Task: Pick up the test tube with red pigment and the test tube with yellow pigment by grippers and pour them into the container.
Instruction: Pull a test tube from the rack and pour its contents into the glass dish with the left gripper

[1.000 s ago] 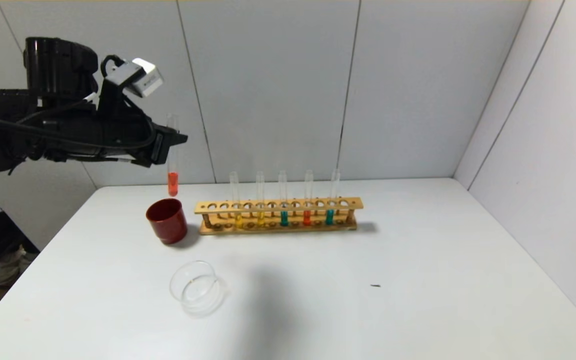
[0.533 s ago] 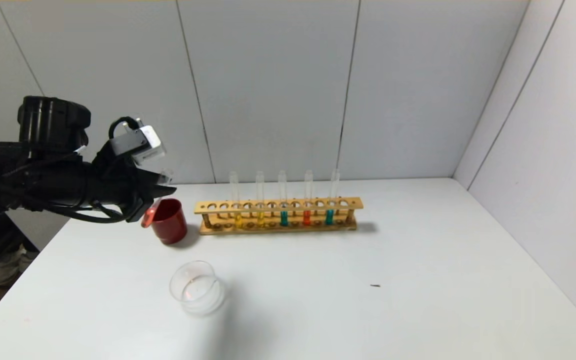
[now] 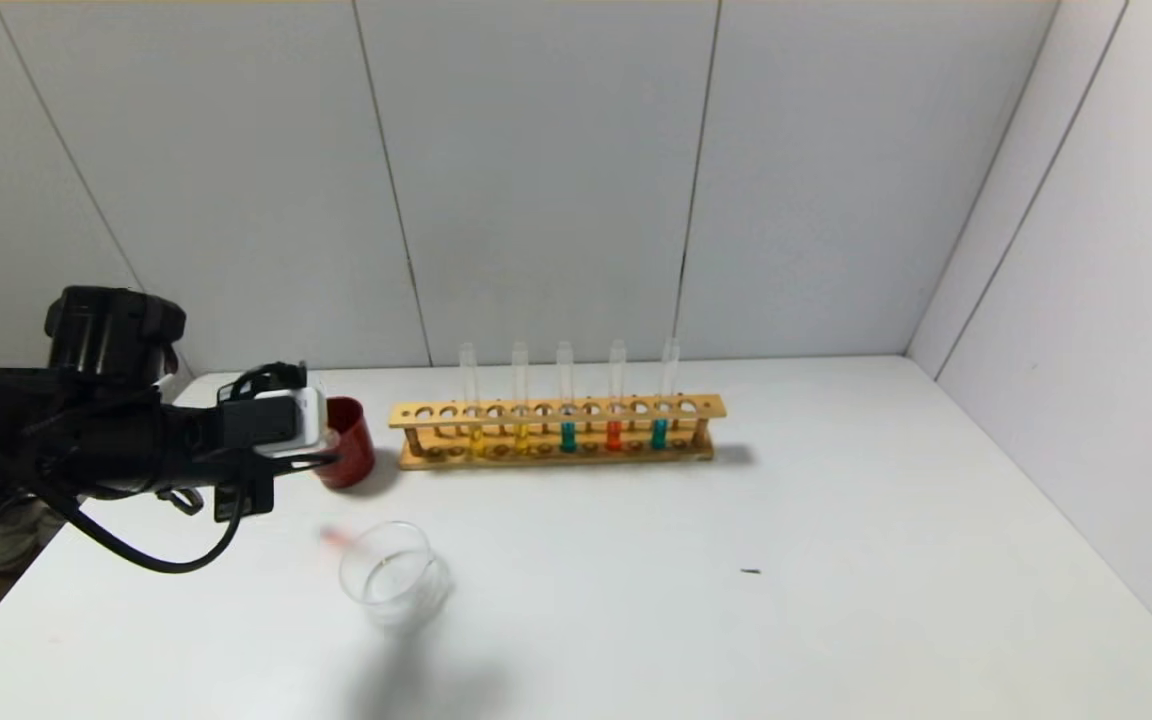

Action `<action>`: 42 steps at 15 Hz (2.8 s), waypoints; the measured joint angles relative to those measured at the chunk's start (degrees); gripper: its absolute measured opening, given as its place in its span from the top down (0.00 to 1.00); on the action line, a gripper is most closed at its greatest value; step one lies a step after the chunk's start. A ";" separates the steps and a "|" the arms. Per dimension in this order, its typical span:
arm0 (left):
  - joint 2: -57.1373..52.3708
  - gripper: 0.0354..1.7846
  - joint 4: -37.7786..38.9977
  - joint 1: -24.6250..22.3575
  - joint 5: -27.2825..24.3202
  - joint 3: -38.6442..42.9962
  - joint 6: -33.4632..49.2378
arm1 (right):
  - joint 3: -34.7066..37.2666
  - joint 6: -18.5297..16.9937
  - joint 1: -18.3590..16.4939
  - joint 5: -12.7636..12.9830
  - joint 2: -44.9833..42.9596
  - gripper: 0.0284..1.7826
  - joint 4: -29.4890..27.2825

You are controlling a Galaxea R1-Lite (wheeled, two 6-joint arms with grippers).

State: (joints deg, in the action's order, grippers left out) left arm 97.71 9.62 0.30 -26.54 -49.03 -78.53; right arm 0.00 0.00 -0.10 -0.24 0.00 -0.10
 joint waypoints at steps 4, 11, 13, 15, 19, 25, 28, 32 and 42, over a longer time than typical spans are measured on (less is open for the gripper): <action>3.69 0.84 6.41 -1.79 -0.13 0.57 -10.74 | 0.00 0.00 0.00 0.00 0.00 0.02 0.00; 2.40 0.84 6.86 0.00 0.09 2.28 -19.85 | 0.00 0.00 0.00 0.00 0.00 0.02 0.00; 1.79 0.84 6.95 0.27 0.69 2.67 -20.50 | 0.00 0.00 0.00 0.00 0.00 0.02 0.00; 1.52 0.84 7.35 0.44 1.60 2.69 -22.38 | 0.00 0.00 0.00 0.02 0.00 0.02 0.00; 1.99 0.84 7.69 0.90 2.40 2.71 -25.66 | 0.00 0.00 0.00 0.02 0.00 0.02 0.00; 3.34 0.84 7.74 1.18 4.96 1.54 -31.28 | 0.00 0.00 0.00 0.00 0.00 0.02 0.02; 4.61 0.84 7.68 1.38 5.81 0.79 -35.41 | 0.00 0.00 0.00 0.00 0.00 0.02 0.00; 5.32 0.84 7.61 2.50 6.23 0.30 -39.79 | 0.00 0.00 0.00 0.02 0.00 0.02 0.00; 7.25 0.84 7.55 4.01 6.73 -0.69 -49.27 | 0.00 0.00 0.00 0.02 0.00 0.02 0.00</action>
State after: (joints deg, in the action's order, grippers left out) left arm 104.96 17.16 4.32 -19.81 -49.73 -127.81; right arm 0.00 0.00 -0.10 -0.22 0.00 -0.10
